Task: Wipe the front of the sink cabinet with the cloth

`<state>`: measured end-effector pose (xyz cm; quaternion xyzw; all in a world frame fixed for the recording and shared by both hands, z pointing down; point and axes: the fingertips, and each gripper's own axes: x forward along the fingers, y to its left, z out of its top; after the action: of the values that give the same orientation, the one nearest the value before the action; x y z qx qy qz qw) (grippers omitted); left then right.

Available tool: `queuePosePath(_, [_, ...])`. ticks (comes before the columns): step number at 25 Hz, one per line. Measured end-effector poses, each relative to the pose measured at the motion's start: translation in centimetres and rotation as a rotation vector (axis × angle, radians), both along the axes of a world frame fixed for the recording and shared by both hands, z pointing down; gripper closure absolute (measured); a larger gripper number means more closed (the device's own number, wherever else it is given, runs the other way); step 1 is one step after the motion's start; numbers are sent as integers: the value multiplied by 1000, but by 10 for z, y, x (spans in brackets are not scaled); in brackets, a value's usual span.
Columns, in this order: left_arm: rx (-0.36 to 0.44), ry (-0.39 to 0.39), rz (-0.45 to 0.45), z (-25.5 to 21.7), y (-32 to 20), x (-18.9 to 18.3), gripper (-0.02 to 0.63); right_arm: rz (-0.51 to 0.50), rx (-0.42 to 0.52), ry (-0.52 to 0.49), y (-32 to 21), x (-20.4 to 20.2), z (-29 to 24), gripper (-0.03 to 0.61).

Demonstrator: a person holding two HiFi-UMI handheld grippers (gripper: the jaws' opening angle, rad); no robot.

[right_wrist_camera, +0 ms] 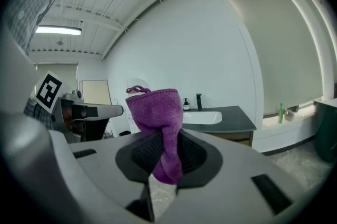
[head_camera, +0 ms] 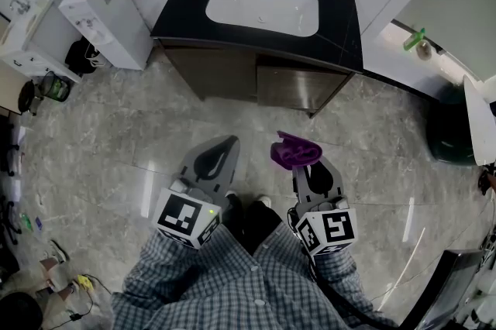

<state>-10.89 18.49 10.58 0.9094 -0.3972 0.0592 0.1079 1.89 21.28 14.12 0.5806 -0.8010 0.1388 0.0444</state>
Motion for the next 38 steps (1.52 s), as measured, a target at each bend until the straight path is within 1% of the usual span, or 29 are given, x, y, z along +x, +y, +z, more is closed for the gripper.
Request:
queuePosePath(6, [-2, -6, -29, 1, 4, 3, 603, -5, -13, -13, 4, 10, 4, 505])
queuePosePath(12, [9, -18, -56, -2, 12, 16, 603, -40, 2, -11, 6, 24, 1, 505])
queuePosePath(18, [17, -29, -90, -4, 25, 22, 603, -49, 1, -26, 14, 37, 3, 505])
queuePosePath(24, [26, -42, -88, -2, 33, 33, 603, -55, -3, -8, 24, 54, 10, 505])
queuePosePath(32, [6, -42, -75, 8, 10, 40, 603, -7, -40, 0, 15, 72, 23, 505])
queuePosePath(38, [-15, -31, -59, 23, -42, 31, 603, 22, -59, 4, -29, 66, 33, 505])
